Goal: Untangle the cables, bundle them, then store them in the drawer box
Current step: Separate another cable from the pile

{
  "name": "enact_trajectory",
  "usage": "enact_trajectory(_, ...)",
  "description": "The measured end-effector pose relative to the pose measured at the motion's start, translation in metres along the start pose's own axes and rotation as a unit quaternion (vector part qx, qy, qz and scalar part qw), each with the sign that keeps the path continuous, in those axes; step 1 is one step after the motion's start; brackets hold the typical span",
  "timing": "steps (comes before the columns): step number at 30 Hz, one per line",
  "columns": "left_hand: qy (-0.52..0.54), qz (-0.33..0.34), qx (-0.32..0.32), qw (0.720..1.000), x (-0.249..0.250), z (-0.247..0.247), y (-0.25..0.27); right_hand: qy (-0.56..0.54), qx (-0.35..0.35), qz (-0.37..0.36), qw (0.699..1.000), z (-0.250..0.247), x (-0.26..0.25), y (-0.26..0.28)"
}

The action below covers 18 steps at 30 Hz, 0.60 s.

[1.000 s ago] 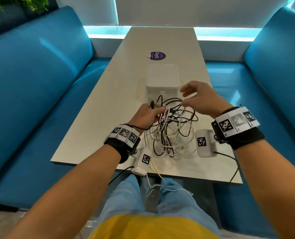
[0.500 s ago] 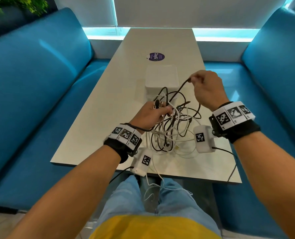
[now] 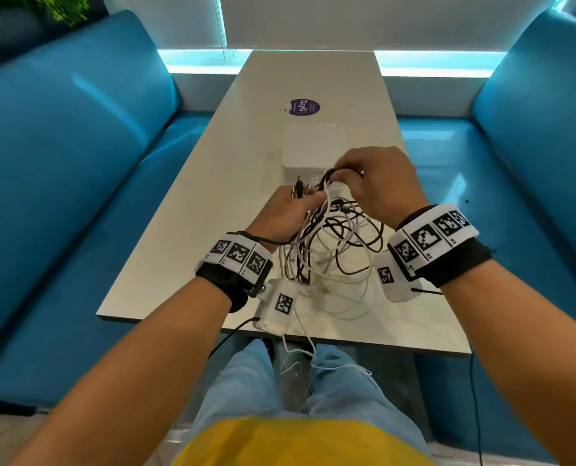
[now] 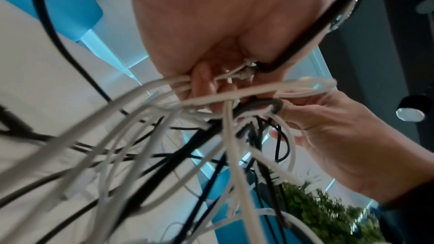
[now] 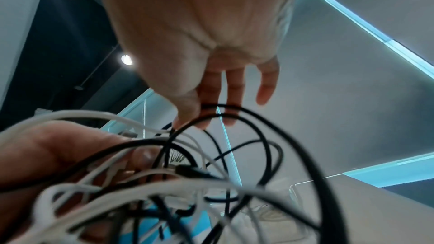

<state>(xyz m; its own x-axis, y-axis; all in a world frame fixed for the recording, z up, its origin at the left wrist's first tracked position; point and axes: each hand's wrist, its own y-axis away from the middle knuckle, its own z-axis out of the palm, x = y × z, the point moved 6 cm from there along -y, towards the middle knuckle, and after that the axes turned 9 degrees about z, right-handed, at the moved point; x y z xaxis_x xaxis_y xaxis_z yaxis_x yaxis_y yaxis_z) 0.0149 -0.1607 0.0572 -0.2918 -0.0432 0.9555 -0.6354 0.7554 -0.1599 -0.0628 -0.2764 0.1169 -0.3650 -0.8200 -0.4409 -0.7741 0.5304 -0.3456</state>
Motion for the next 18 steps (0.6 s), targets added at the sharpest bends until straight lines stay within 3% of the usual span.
enact_trajectory(3, 0.008, -0.026, 0.0, 1.0, 0.002, 0.002, -0.001, -0.064, 0.076, 0.027, 0.995, -0.011, 0.004, 0.0)
enact_trajectory(7, 0.016, -0.061, 0.004, 0.998, 0.001, 0.002, -0.003, -0.099, 0.111, 0.002, 0.989, -0.014, 0.004, 0.004)
enact_trajectory(13, -0.003, -0.064, 0.057, 0.996, -0.004, -0.012, -0.004, -0.095, 0.072, 0.031, 0.992, -0.007, 0.018, 0.008)
enact_trajectory(18, -0.051, -0.072, 0.044, 0.995, -0.007, -0.011, -0.002, -0.129, 0.085, 0.062, 0.986, 0.0, 0.028, 0.009)
